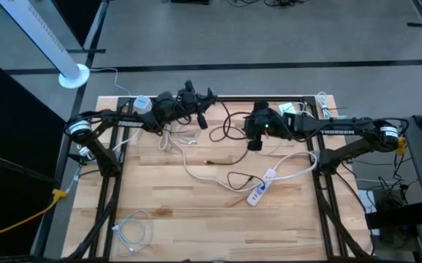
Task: Insert USB
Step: Insert the black charger cable into the green outlet extension
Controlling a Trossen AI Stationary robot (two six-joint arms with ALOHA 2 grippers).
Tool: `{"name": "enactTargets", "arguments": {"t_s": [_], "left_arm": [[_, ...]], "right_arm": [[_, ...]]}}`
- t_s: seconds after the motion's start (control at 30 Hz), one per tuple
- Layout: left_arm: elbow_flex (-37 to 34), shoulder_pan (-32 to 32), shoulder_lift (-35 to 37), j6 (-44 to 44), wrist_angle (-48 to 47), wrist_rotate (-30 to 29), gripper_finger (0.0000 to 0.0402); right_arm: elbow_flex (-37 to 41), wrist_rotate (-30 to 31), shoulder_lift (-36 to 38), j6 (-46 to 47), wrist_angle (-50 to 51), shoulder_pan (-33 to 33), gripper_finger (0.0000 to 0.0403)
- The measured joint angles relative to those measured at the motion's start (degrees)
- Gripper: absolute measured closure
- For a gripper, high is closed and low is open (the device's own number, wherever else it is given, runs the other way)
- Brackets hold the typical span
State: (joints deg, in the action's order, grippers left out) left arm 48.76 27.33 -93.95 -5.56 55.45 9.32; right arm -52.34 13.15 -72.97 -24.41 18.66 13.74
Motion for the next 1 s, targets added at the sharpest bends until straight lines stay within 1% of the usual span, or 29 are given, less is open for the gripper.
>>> {"name": "enactTargets", "arguments": {"t_s": [0.07,0.2,0.33,0.43,0.57,0.7,0.83,0.9,1.0], "left_arm": [[0.4,0.6,0.0,3.1,0.0,0.5,0.0401],[0.4,2.2,0.0,15.9,0.4,1.3,0.0401],[0.4,3.1,0.0,30.3,2.4,5.7,0.0401],[0.4,3.2,0.0,38.5,4.1,9.4,0.0401],[0.4,3.2,0.1,51.1,6.7,11.5,0.0401],[0.4,3.2,0.3,65.3,11.1,10.6,0.0401],[0.4,3.3,0.3,74.2,14.2,7.5,0.0401],[0.4,3.3,0.3,77.4,14.5,5.8,0.0401],[0.4,3.3,0.3,78.1,14.5,3.6,0.0401]], "right_arm": [[0.0,-2.1,0.0,0.3,1.6,0.1,0.0217],[-0.9,0.6,1.5,2.5,1.2,0.1,0.0217],[-0.9,0.8,2.1,3.8,-6.1,0.1,0.0217],[-0.9,-0.2,2.0,2.9,-11.4,0.0,0.0217],[-0.9,-0.1,1.8,1.2,-19.3,-0.1,0.0217],[-2.0,-0.2,1.8,0.3,-24.2,-1.0,0.0217],[-3.6,-0.4,1.6,-3.3,-24.6,-2.7,0.0217],[-3.9,-1.4,1.6,-5.5,-24.5,-3.5,0.0217],[-3.9,-1.7,1.6,-7.9,-24.6,-4.4,0.0217]]}}
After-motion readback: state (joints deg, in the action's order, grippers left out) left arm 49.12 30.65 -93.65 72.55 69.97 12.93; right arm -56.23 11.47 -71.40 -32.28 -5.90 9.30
